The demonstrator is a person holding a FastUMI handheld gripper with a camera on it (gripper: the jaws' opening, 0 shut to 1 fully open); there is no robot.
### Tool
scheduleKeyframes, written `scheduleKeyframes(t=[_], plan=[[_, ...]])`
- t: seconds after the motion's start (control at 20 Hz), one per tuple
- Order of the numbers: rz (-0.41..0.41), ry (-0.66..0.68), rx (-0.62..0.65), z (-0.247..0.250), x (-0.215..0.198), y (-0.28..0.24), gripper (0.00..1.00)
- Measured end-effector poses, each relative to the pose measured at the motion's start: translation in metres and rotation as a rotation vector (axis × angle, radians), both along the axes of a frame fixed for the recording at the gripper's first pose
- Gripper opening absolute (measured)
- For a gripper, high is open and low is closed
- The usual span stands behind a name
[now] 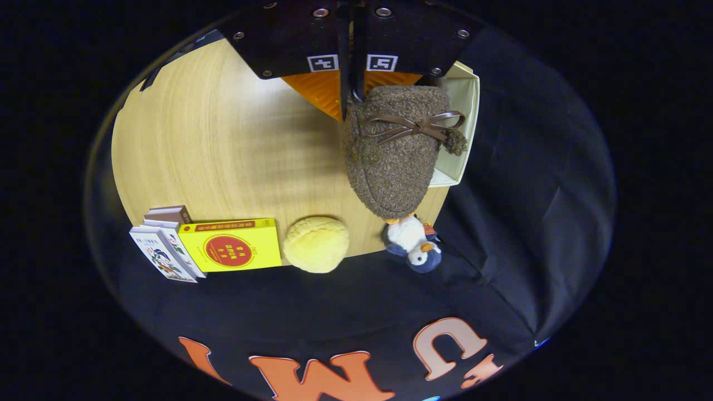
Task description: Open the storage box then place both shoes into the box .Put the left shoe in first, then the right shoe, with the right side of both shoes facing outward in a uniform manner.
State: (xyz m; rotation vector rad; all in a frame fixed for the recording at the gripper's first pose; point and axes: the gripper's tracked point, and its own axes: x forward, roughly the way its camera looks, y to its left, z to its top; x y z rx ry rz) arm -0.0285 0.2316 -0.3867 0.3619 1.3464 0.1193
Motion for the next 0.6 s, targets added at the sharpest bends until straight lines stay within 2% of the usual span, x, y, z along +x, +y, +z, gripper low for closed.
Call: scheduleKeyframes(t=[0.3,0.6], plan=[[0.056,0.011,0.0,-0.012,0.003,0.07,0.04],[0.072,0.056,-0.055,-0.048,-0.009,0.101,0.04]])
